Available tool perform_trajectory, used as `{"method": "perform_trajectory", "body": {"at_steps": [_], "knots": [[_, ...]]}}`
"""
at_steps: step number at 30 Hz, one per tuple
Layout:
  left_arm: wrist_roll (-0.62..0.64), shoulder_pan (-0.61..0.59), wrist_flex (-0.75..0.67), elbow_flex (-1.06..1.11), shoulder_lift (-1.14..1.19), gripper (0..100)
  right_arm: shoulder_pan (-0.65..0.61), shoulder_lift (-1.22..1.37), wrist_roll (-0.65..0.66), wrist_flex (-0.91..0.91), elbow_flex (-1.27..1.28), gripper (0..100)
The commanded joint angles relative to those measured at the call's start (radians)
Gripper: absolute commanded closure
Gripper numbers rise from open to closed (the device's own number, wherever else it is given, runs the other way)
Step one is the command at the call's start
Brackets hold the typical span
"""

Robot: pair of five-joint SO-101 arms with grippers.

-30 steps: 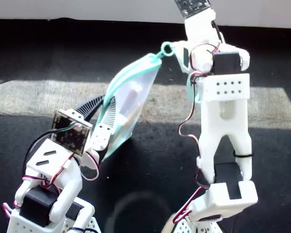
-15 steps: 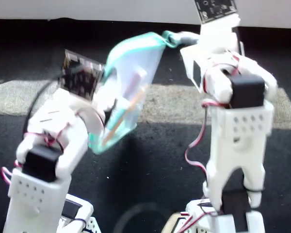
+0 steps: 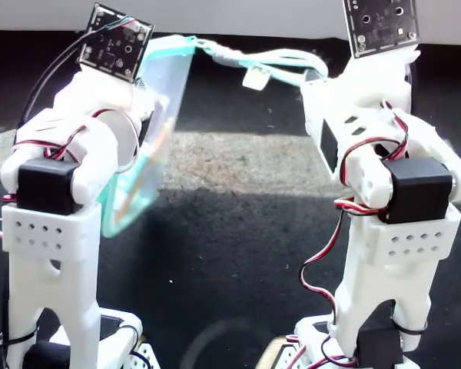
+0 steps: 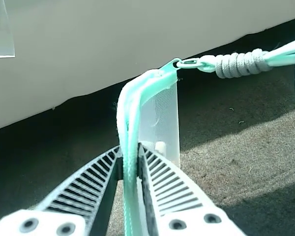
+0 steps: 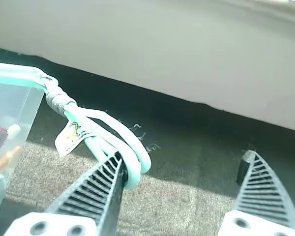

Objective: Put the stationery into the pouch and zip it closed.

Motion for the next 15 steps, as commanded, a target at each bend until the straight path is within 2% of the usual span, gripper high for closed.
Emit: {"method": "perform_trajectory", "body": {"at_steps": [1,4,7,15], "knots": [[-0.011,-0.010,0.000,-0.058,-0.004,99,-0.007,-0.007,-0.012,0.088,-0.035,67.3],[-0.009,0.005,-0.006,-0.059,-0.004,99,-0.077,0.008,-0.018,0.191,-0.028,67.3],[-0.008,0.039,-0.005,-0.059,-0.004,99,-0.157,0.018,-0.048,0.211,0.024,67.2],[-0.005,0.101,0.000,-0.054,-0.002,99,-0.341,0.024,-0.393,0.030,0.185,67.0]]}}
